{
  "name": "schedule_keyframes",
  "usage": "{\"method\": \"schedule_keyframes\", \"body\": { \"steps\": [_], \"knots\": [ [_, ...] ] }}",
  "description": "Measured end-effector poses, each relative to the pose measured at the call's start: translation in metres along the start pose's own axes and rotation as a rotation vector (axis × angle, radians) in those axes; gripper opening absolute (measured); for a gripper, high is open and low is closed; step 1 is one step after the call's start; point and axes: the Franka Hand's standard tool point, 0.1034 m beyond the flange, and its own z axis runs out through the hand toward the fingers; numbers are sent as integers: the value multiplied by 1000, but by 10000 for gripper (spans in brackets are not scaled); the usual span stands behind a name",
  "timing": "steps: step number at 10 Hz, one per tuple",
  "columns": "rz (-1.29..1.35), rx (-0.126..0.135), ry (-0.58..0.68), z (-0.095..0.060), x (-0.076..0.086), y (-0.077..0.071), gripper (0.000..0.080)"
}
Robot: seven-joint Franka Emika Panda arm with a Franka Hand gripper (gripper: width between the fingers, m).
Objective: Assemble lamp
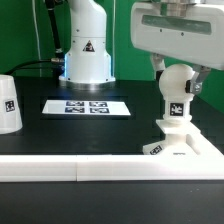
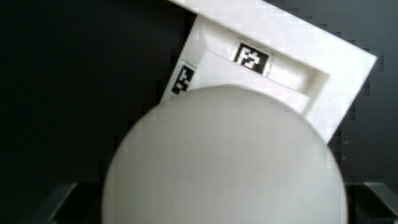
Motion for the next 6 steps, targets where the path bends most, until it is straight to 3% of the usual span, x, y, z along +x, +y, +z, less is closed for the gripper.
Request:
{"method": "schedule_keyframes", "body": {
  "steps": [1, 4, 5, 6],
  "knots": [
    [-104, -1, 30, 1, -2, -2, 678],
    [-408, 27, 86, -2, -10, -13, 698],
    [-601, 52, 110, -4, -10, -14, 699],
    [-688, 53, 110, -4, -10, -9, 699]
  ]
}}
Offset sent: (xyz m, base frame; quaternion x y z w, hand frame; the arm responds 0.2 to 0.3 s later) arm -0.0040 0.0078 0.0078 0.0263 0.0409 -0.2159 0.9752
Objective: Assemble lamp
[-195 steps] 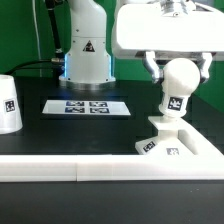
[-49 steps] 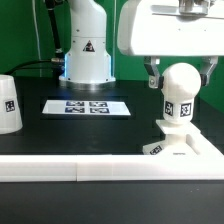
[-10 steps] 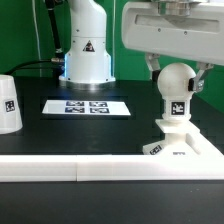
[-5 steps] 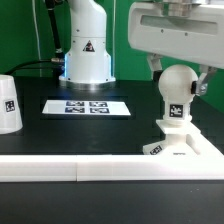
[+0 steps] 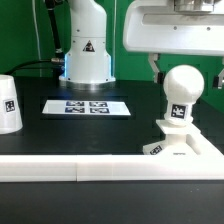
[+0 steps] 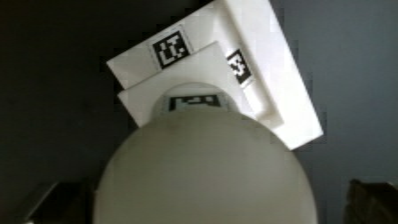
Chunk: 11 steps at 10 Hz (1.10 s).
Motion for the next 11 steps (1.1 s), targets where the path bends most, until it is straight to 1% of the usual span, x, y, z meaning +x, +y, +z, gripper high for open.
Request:
{"method": "schedule_keyframes", "body": {
  "steps": [1, 2, 4, 7, 8, 10, 11],
  "knots": [
    [-41, 4, -10, -1, 1, 5, 699],
    [-91, -3, -18, 0, 0, 8, 699],
    [-240, -3, -18, 1, 0, 9, 699],
    [-505, 9, 20, 1, 3, 5, 699],
    [-643, 10, 42, 2, 3, 1, 699],
    [-841, 4, 57, 3, 0, -4, 699],
    [-953, -8, 58, 3, 2, -2, 699]
  ]
}}
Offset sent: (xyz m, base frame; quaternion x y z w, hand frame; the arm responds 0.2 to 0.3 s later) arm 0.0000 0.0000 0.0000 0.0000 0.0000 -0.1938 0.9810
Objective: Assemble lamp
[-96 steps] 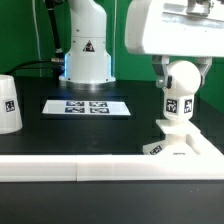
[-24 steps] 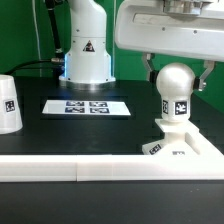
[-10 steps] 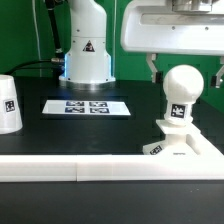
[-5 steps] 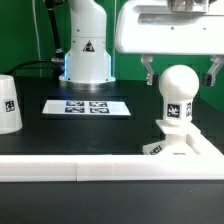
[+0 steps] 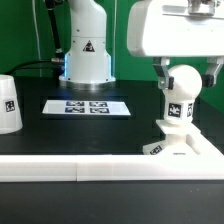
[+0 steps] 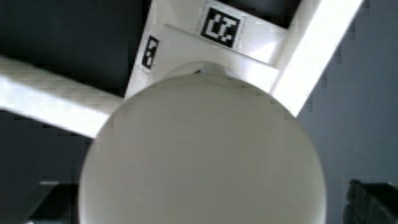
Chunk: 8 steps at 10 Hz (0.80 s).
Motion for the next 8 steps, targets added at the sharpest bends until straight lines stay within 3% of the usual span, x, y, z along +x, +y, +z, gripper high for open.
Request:
{"method": "schedule_keyframes", "body": {
  "steps": [8],
  "knots": [
    [-503, -34, -30, 2, -6, 12, 699]
  ]
}}
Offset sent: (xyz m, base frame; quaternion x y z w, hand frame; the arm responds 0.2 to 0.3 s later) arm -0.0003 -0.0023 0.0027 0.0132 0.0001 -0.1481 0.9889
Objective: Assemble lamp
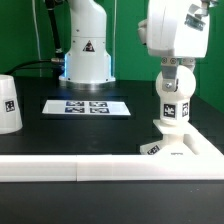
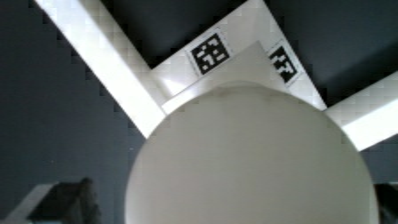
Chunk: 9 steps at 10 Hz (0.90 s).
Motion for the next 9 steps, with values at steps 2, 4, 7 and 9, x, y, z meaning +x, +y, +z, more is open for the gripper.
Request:
{"method": "schedule_keyframes", "body": {
  "steps": [2, 4, 7, 9],
  "knots": [
    [-115, -9, -12, 1, -1, 0, 699],
    [-108, -7, -15, 5, -4, 0, 689],
    [-89, -6, -16, 6, -6, 0, 577],
    [-66, -6, -16, 6, -6, 1, 577]
  ]
}}
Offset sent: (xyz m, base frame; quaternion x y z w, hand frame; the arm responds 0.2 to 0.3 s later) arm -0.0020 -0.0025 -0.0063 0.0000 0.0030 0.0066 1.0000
